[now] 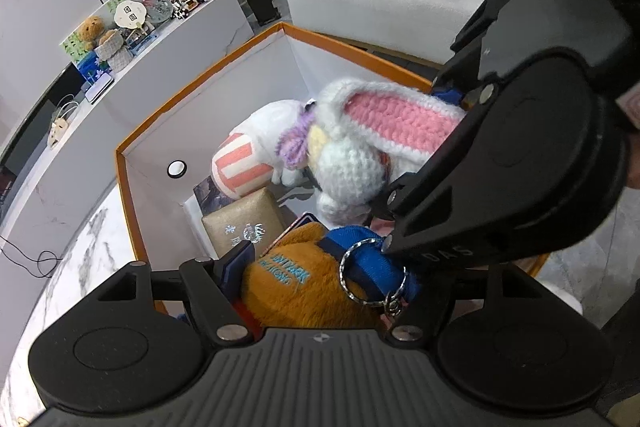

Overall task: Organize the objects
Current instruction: 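Lower the bear and bunny into the orange box and open both tools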

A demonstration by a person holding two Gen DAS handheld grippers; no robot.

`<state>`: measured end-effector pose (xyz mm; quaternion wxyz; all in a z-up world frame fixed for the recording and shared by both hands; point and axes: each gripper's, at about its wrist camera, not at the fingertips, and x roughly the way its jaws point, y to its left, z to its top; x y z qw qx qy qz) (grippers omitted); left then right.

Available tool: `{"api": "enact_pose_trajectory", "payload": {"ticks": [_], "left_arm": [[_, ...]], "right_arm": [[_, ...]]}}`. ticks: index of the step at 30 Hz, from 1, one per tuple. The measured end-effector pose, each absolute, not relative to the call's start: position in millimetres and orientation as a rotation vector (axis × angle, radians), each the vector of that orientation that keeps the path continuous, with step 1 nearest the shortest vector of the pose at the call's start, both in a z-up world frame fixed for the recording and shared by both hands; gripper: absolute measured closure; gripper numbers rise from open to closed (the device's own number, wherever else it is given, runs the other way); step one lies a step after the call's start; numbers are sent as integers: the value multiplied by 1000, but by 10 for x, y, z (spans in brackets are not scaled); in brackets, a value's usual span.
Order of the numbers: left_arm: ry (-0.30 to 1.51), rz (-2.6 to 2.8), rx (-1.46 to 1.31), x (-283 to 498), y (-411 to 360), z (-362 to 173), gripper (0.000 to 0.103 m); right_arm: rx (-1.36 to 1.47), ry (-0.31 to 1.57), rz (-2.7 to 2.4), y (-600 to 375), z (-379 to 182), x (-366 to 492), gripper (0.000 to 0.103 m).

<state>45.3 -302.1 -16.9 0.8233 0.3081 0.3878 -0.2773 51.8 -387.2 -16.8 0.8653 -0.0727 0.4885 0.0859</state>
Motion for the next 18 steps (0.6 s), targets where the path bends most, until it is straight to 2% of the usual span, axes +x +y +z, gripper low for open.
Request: {"api": "enact_pose_trajectory", "payload": {"ticks": [7, 18], "left_arm": [[805, -578, 652, 433, -3033, -183, 18], [674, -551, 559, 345, -2926, 114, 14]], "right_arm": [[-141, 993, 164, -3862, -103, 497, 41], [-64, 927, 152, -3934, 85, 444, 36]]}}
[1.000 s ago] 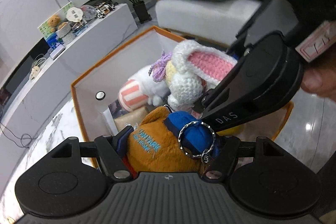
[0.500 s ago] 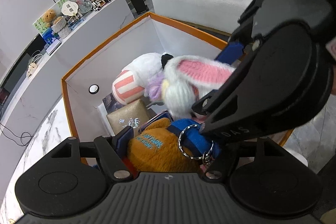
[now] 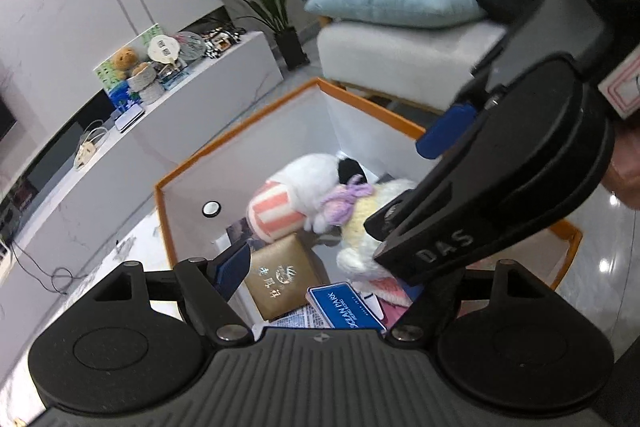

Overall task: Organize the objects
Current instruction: 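Lower the bear and bunny into the orange box and open both tools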

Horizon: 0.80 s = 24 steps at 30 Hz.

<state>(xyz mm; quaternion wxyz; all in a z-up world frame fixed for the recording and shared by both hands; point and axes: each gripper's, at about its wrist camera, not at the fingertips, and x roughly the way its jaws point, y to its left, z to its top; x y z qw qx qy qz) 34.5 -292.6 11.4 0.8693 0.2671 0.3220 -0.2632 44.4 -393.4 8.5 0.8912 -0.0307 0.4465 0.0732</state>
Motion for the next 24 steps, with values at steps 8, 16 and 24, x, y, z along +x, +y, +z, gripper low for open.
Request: {"api": "enact_pose_trajectory", "payload": {"ticks": [8, 16, 24], "left_arm": [[668, -537, 483, 351, -2804, 292, 13], [700, -513, 273, 397, -2575, 499, 13], [695, -377, 180, 391, -2458, 718, 8]], "right_arm": [[1, 885, 170, -3980, 224, 405, 32], [58, 807, 150, -4013, 384, 315, 32], [133, 733, 64, -4105, 511, 253, 23]]}}
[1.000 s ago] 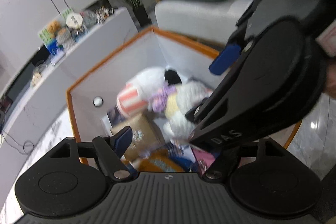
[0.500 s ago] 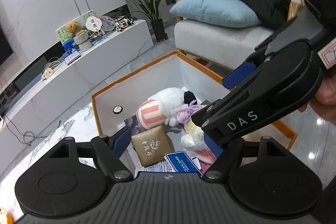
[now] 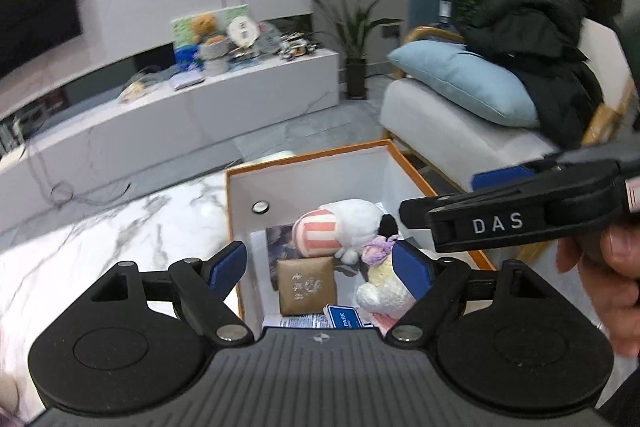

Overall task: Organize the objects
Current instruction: 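Lower the bear and bunny into the orange box and open both tools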

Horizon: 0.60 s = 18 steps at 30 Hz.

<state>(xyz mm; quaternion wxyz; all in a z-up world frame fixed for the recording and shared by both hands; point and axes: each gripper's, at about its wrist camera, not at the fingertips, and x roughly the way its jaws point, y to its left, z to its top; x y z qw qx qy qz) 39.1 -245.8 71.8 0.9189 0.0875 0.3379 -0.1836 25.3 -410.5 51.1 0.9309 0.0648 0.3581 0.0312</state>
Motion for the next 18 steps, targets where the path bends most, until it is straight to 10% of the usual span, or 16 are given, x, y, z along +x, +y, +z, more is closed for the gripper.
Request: {"api": "enact_pose_trajectory", "payload": {"ticks": [18], "left_arm": [[788, -310, 81, 151, -2375, 589, 8]], "right_arm": [[132, 667, -14, -3862, 489, -169, 4]]}}
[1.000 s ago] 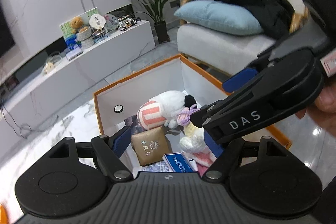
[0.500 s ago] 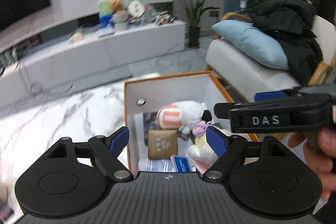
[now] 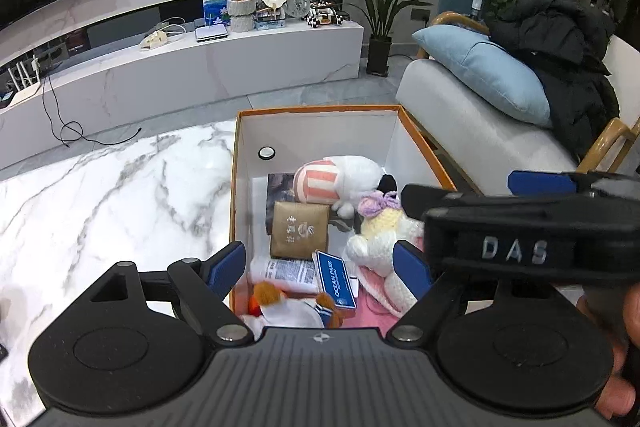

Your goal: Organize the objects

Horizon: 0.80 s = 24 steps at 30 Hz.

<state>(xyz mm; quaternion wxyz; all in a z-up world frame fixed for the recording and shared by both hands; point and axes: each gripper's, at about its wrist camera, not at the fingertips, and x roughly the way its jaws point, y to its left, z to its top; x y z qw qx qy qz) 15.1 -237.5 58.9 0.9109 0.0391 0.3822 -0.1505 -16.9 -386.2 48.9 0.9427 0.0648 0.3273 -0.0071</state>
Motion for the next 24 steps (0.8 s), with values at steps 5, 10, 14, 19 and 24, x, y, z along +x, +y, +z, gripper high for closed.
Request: {"api": "enact_pose_trajectory", "payload": {"ticks": [5, 10, 14, 19, 24], "left_arm": [[809, -278, 74, 36, -2380, 528, 7], [843, -220, 117, -18, -2434, 441, 6], [868, -166, 133, -56, -2453, 380, 6], [873, -146, 137, -114, -2457, 383, 6], [857, -170, 188, -160, -2552, 392, 6]], "right_arm": [[166, 648, -28, -3766, 456, -373, 2], [162, 602, -92, -3654, 411, -579, 1], [141, 608, -180, -3623, 330, -625, 1], [131, 664, -230, -3664, 241, -565, 1], [150, 697, -196, -3663, 201, -542, 1]]}}
